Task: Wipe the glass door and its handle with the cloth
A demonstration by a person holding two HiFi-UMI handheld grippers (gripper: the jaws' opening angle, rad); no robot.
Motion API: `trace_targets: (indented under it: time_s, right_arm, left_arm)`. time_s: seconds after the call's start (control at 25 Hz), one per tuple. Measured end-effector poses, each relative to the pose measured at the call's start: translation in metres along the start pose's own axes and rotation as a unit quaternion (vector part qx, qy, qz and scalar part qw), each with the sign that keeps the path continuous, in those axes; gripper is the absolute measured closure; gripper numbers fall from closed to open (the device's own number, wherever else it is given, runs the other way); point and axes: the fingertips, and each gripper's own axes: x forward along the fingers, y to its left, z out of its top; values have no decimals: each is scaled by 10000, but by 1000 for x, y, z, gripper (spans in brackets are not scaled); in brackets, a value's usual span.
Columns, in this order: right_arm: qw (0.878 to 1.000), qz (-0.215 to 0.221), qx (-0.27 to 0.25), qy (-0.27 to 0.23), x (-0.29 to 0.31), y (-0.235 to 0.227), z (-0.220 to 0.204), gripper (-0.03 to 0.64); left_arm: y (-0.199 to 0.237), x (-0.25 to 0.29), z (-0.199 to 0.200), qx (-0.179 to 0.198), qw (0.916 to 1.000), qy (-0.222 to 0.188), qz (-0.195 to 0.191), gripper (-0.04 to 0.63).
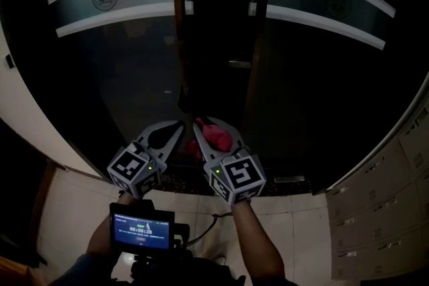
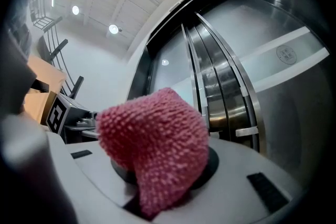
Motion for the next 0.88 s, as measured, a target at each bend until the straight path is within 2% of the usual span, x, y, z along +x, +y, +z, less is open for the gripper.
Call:
trace_targets:
  time_s: [0.2, 0.52, 0.64, 0.8, 0.88]
  right_arm:
    - [9999, -74, -62, 44, 2, 3, -3, 537]
    - [9998, -101, -42, 151, 14, 11, -9, 537]
    - [9998, -68, -20, 165, 25, 18, -11, 537]
    - [9998, -86, -13, 157, 48, 26, -13, 537]
    - [9998, -90, -70, 166, 61, 31, -12, 537]
  left_arm:
    - [1, 0, -5, -116, 9999, 52, -103, 584]
    - [11, -1, -11, -91, 9998, -36, -178, 584]
    - [19, -6, -10, -117, 9998, -49, -163, 584]
    - [38, -14, -9, -373, 9993, -61, -67, 584]
    - [51, -19, -11, -354, 9993, -74, -55, 584]
